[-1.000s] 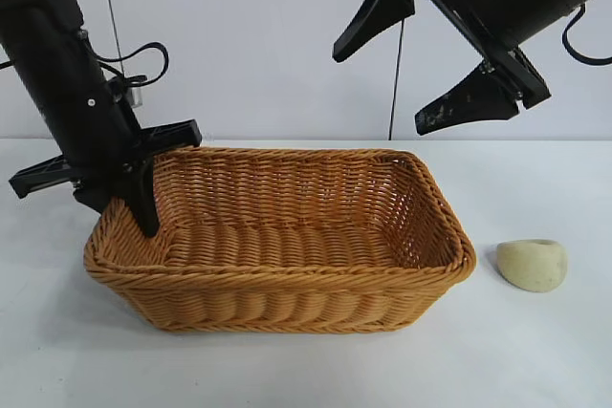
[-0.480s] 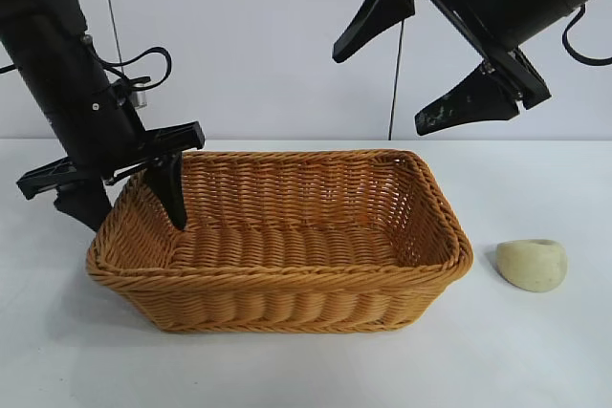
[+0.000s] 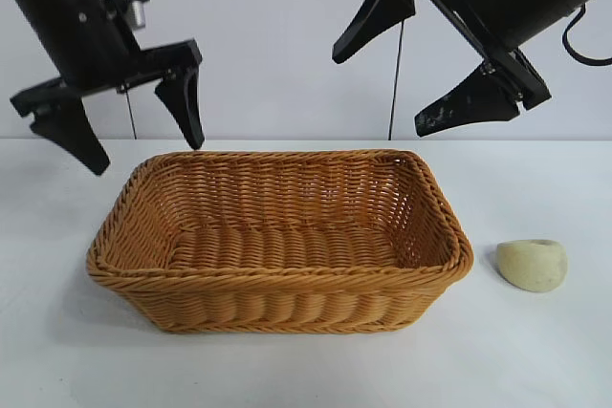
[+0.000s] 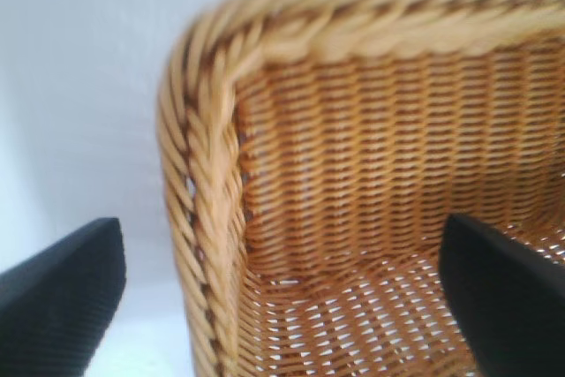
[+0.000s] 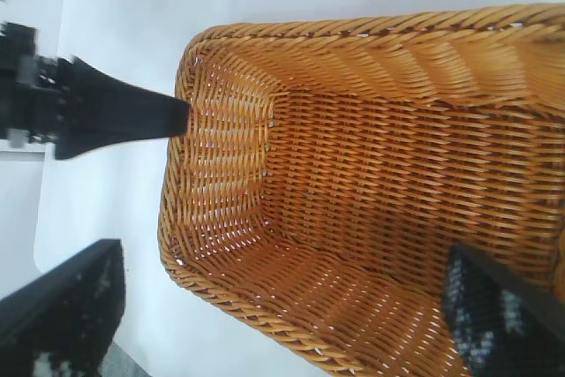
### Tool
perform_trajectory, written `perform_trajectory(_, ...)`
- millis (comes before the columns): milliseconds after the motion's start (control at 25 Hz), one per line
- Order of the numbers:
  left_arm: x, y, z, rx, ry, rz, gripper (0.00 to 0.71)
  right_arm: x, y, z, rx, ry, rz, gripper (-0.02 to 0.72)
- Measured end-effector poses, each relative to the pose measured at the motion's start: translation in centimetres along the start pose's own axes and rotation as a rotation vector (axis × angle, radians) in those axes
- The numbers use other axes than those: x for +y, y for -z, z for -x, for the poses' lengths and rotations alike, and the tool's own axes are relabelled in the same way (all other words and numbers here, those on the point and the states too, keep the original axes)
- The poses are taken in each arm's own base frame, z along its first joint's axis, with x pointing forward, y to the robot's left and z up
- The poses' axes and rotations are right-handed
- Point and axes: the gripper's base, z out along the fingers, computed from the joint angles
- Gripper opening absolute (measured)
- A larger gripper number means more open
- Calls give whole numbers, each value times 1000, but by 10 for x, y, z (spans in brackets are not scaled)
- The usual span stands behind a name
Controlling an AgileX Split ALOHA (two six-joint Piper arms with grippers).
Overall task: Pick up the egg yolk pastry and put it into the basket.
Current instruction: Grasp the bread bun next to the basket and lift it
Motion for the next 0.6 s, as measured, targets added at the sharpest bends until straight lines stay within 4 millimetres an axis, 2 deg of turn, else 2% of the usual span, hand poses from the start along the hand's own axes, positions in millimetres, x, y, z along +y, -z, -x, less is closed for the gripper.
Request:
perform_trajectory(120,-1,14,7,-28,-26,38,694,0,0,0,4,0,2,695)
perform_trajectory(240,2,19,9,-34,-51,89,694,0,0,-1,7,1,2,695)
perform_trajectory(360,14,21,10,-28,-46,156,695,0,0,-1,7,1,2,695)
perform_trajectory(440,29,24,12,-27,-21,185,695,0,0,-1,7,1,2,695)
perform_trajectory(600,71,34,15,-13,71,228,696,0,0,-1,8,1,2,695)
